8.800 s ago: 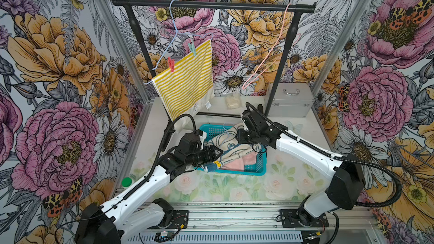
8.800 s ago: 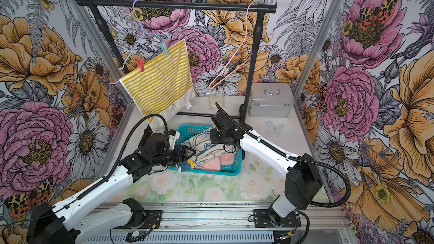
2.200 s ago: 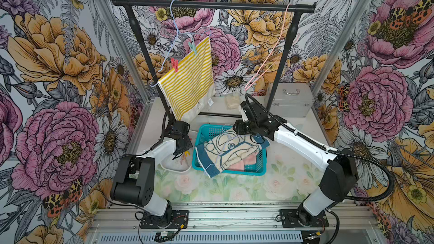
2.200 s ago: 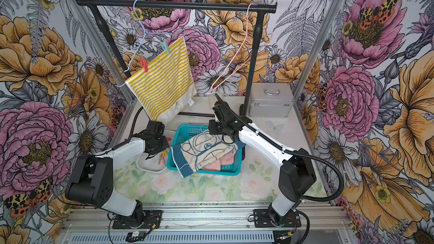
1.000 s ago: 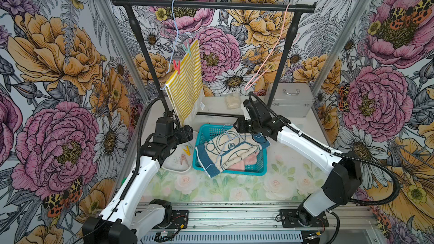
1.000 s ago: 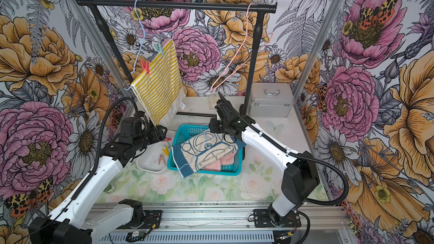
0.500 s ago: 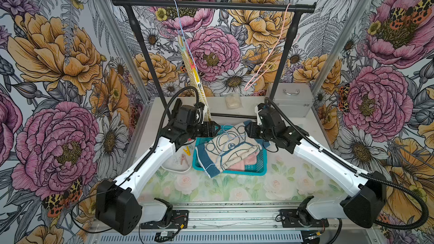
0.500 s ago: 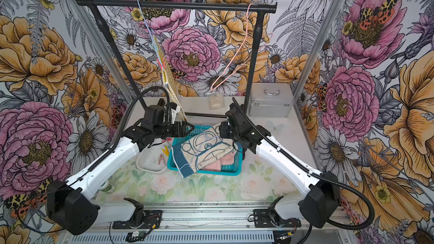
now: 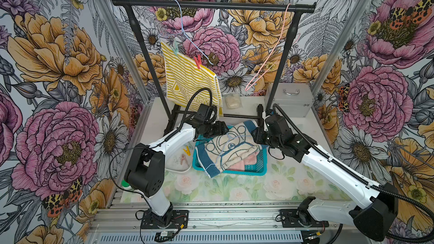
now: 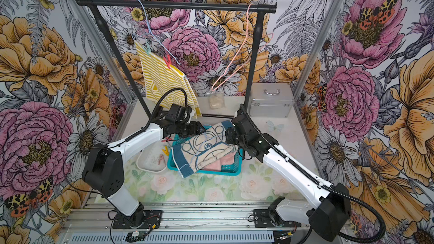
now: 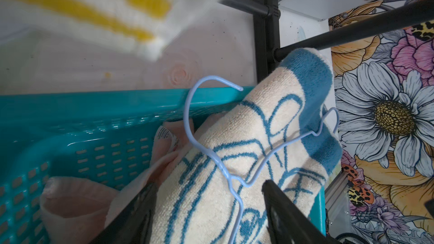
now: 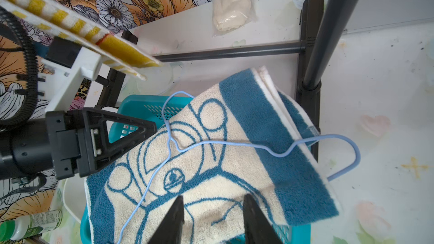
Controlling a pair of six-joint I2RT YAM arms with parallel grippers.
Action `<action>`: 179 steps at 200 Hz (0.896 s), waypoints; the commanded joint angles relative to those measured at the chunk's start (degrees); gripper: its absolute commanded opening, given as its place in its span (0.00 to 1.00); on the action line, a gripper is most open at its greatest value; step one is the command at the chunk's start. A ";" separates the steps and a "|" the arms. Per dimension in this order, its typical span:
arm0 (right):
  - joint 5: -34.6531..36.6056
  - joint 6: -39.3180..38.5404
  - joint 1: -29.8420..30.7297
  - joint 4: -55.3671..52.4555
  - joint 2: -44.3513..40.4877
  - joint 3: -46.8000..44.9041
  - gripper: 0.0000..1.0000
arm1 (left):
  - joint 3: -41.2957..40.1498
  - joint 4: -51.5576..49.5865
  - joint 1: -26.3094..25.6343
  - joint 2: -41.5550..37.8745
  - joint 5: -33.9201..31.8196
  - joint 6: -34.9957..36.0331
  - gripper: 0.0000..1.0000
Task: Remove the clothespins securing towels to the hanger
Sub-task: Pick up the hanger from the basket.
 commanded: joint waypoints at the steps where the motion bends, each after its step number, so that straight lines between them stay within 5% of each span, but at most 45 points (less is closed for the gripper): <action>1: 1.14 0.18 -0.21 0.64 -1.35 -0.29 0.42 | 2.95 1.97 -0.60 1.60 -0.61 -1.84 0.71; 60: 0.59 -0.32 -0.39 0.56 -1.36 -0.29 0.42 | 5.19 5.04 -0.57 8.10 1.98 -2.13 0.43; 179: 0.17 -1.12 -0.73 0.55 -1.51 0.15 0.42 | 6.41 7.46 -0.66 4.30 2.13 -0.18 0.13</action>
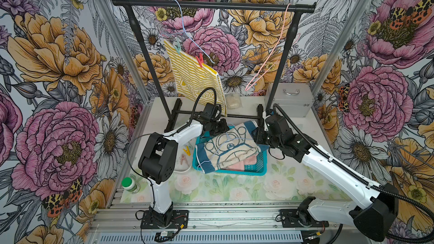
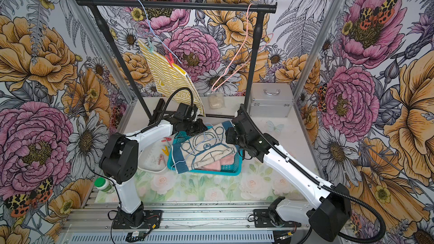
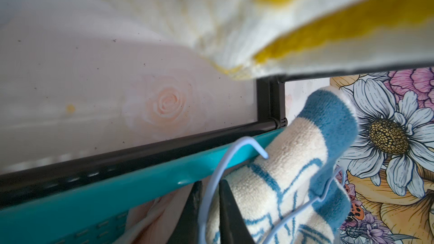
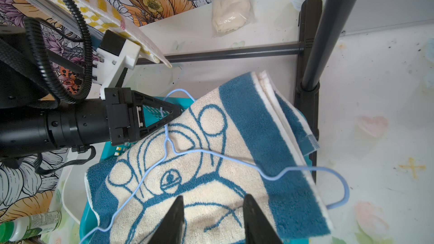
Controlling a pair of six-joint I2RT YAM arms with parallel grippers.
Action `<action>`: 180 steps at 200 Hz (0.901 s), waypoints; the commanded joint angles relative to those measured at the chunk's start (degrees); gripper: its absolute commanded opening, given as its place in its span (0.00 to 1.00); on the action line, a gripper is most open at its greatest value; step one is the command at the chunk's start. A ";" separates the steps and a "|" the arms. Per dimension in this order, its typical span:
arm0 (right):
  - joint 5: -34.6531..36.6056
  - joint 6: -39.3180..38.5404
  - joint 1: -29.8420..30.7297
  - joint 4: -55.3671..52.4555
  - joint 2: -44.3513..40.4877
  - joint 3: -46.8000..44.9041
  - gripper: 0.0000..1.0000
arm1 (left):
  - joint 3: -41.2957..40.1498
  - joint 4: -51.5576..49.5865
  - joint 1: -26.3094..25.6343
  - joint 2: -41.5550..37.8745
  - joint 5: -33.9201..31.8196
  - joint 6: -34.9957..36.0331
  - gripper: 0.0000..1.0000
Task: Remove the clothespins securing towels to the hanger
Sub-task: Pick up the hanger from the basket.
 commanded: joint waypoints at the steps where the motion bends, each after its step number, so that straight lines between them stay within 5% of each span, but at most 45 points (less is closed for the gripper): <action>1: 0.16 -0.90 -0.58 0.55 -1.42 0.15 0.42 | 1.92 1.03 -0.29 -4.50 0.14 3.07 0.12; 84: 0.13 -2.30 0.96 0.29 -3.05 -0.62 0.41 | 3.91 0.94 1.04 -9.61 -0.66 3.06 0.05; 180: 4.57 -1.83 13.87 0.46 0.52 -2.42 0.46 | 8.31 0.76 2.52 -11.37 -0.97 2.43 0.02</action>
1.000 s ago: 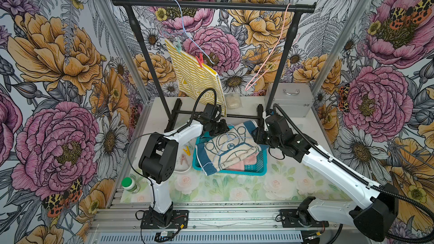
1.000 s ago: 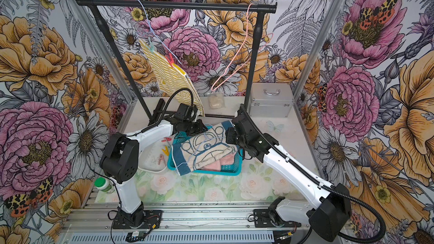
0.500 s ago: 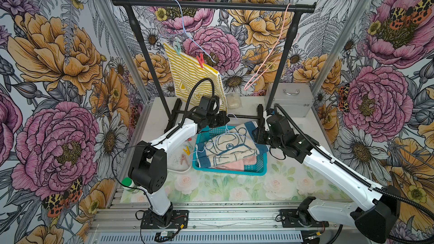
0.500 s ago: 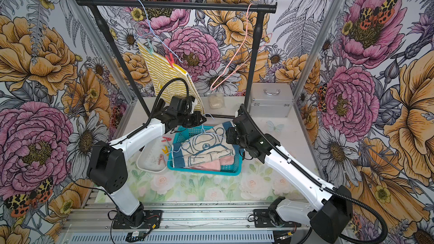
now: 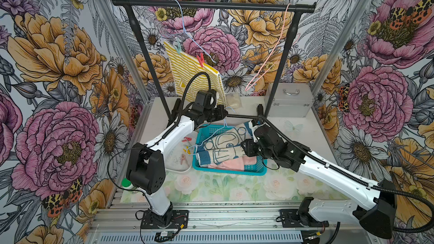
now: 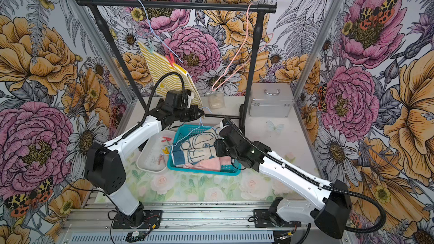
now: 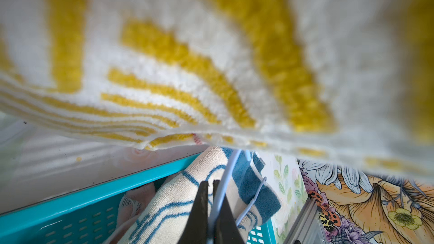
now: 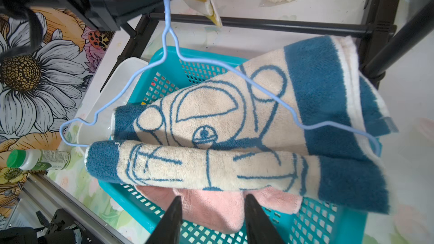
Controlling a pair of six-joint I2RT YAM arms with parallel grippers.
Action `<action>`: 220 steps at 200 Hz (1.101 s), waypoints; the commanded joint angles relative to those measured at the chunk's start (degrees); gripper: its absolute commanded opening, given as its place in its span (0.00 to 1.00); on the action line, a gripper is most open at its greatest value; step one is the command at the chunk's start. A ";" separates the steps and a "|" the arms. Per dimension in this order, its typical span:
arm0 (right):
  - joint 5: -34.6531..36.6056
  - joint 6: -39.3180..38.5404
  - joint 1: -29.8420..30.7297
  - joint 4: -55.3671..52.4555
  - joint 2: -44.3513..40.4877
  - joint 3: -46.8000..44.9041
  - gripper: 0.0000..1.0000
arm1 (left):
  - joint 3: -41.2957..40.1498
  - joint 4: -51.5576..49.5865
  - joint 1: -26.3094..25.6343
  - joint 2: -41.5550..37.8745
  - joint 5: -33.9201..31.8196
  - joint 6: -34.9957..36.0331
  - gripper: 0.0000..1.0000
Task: Remove the clothespins securing towels to the hanger
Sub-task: Pick up the hanger from the basket, then remove the towel from the hanger.
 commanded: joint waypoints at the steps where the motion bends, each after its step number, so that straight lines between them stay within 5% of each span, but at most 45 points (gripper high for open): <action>1: 2.45 0.18 0.97 0.49 0.80 -0.47 0.46 | 2.38 0.83 0.51 -2.80 -0.97 0.85 0.02; 147: 0.45 17.50 2.43 2.62 5.28 2.36 0.50 | 4.76 0.75 -0.87 -5.44 -4.33 0.84 0.00; 220: -0.04 30.07 0.36 -8.01 3.72 7.15 0.50 | 3.32 0.74 -2.28 -9.08 -7.34 3.12 0.00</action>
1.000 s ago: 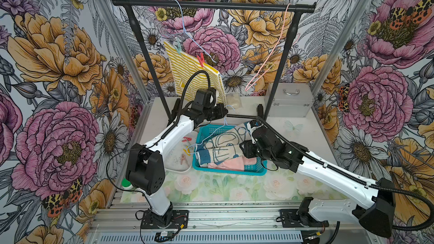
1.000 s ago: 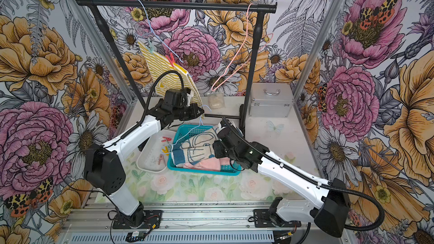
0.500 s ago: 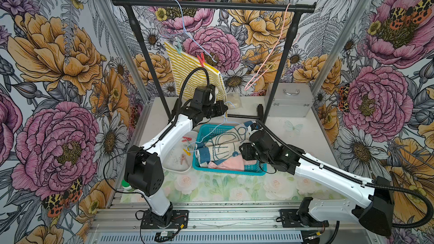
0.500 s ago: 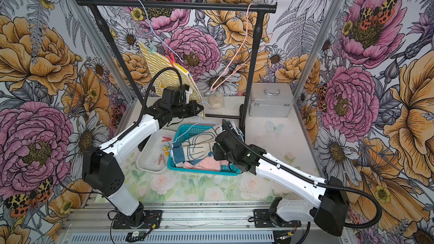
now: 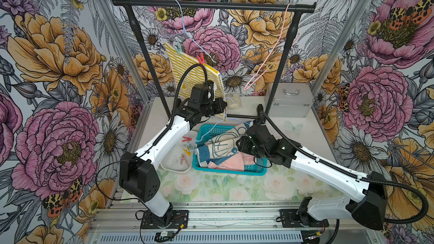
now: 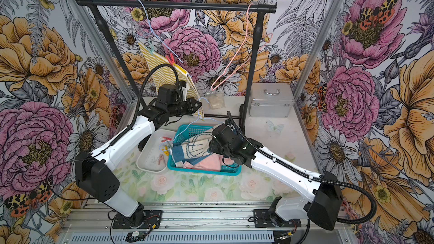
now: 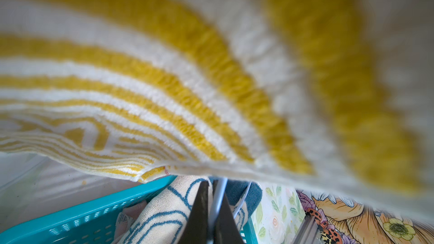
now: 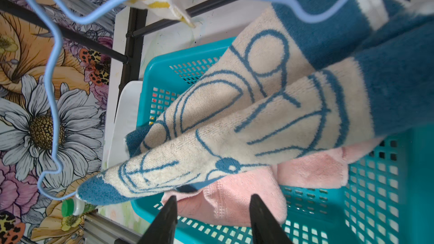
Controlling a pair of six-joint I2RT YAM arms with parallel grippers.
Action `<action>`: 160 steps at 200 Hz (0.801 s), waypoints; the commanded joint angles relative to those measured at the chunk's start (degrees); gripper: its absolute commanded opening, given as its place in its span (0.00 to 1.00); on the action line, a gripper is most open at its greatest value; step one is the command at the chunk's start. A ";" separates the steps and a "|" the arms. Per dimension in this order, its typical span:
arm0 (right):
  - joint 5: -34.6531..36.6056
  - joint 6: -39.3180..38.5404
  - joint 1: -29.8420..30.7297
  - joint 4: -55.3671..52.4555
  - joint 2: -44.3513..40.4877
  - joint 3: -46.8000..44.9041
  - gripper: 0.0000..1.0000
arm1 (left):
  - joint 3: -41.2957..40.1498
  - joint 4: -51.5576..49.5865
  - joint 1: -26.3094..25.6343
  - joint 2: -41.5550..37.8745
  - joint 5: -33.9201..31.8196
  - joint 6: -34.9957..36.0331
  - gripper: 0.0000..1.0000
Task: Remove the clothespins securing towels to the hanger
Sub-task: Remove the towel from the hanger.
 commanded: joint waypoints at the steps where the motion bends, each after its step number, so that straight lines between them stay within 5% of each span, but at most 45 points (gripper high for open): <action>1: -0.34 6.15 -0.26 -4.66 -1.51 2.19 0.50 | 0.47 1.16 -0.79 -3.10 -2.73 2.19 0.00; 160: 0.71 21.42 -1.67 -3.63 1.28 6.26 0.43 | -3.08 1.78 -4.27 -9.62 -6.49 4.05 0.00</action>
